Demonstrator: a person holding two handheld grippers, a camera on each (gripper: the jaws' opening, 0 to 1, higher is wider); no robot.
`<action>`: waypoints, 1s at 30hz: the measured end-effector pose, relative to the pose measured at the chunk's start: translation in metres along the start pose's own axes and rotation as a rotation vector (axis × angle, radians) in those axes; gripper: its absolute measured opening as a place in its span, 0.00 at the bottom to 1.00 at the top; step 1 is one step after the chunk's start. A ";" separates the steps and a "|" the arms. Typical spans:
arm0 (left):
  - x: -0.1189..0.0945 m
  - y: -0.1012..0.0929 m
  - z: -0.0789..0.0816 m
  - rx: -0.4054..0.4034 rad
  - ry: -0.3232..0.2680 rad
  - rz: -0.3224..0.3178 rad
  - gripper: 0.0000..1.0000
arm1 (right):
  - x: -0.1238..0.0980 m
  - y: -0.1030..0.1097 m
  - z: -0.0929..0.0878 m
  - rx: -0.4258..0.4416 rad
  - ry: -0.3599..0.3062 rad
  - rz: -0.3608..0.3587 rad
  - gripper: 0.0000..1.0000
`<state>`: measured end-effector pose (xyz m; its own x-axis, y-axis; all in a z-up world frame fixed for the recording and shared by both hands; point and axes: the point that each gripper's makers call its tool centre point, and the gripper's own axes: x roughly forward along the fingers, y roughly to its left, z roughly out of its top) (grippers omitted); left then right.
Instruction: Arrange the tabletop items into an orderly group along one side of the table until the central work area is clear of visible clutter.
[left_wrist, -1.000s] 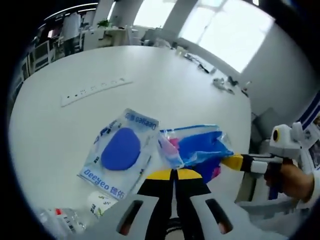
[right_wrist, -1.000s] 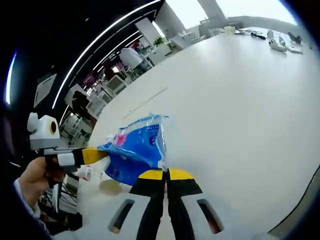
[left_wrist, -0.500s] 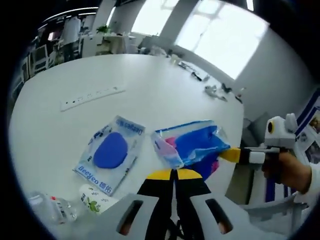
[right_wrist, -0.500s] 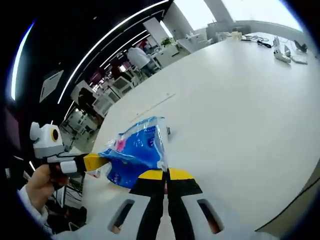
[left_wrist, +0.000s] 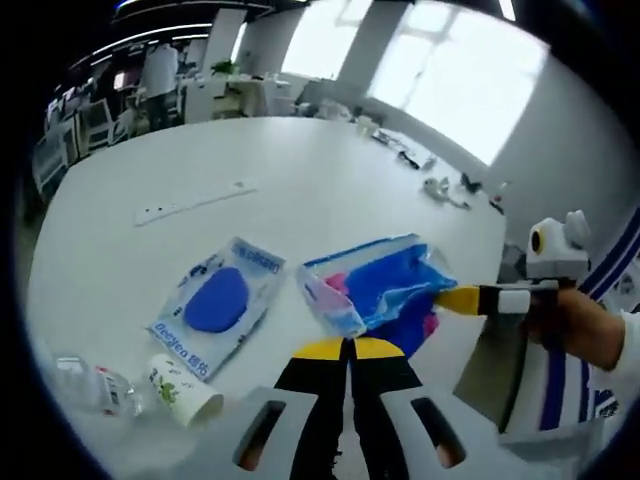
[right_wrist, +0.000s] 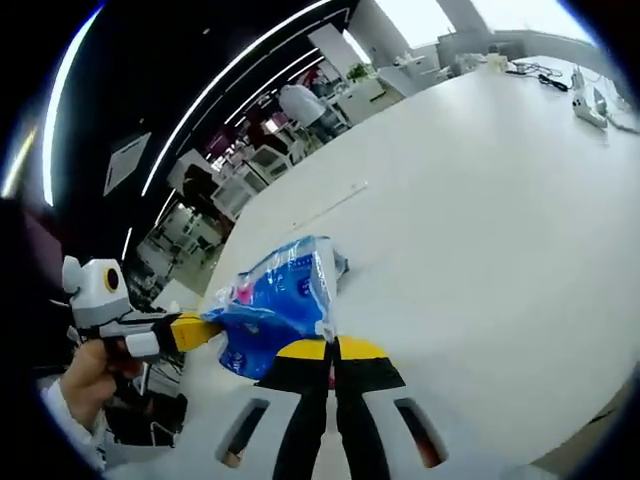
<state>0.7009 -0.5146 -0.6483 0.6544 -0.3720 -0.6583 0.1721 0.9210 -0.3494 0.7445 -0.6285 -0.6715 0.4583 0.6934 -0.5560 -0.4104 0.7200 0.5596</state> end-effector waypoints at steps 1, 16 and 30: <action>0.001 -0.003 0.001 -0.004 -0.001 0.003 0.00 | -0.001 -0.003 0.002 0.004 0.001 0.003 0.00; 0.036 -0.043 0.012 -0.048 -0.009 0.037 0.00 | -0.015 -0.052 0.026 0.006 0.033 0.038 0.00; 0.083 -0.067 0.022 -0.054 -0.001 0.055 0.00 | -0.017 -0.100 0.047 -0.014 0.074 0.041 0.00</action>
<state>0.7598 -0.6044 -0.6649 0.6623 -0.3206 -0.6772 0.0957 0.9326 -0.3480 0.8147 -0.7136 -0.6893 0.3817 0.7222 -0.5768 -0.4386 0.6909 0.5748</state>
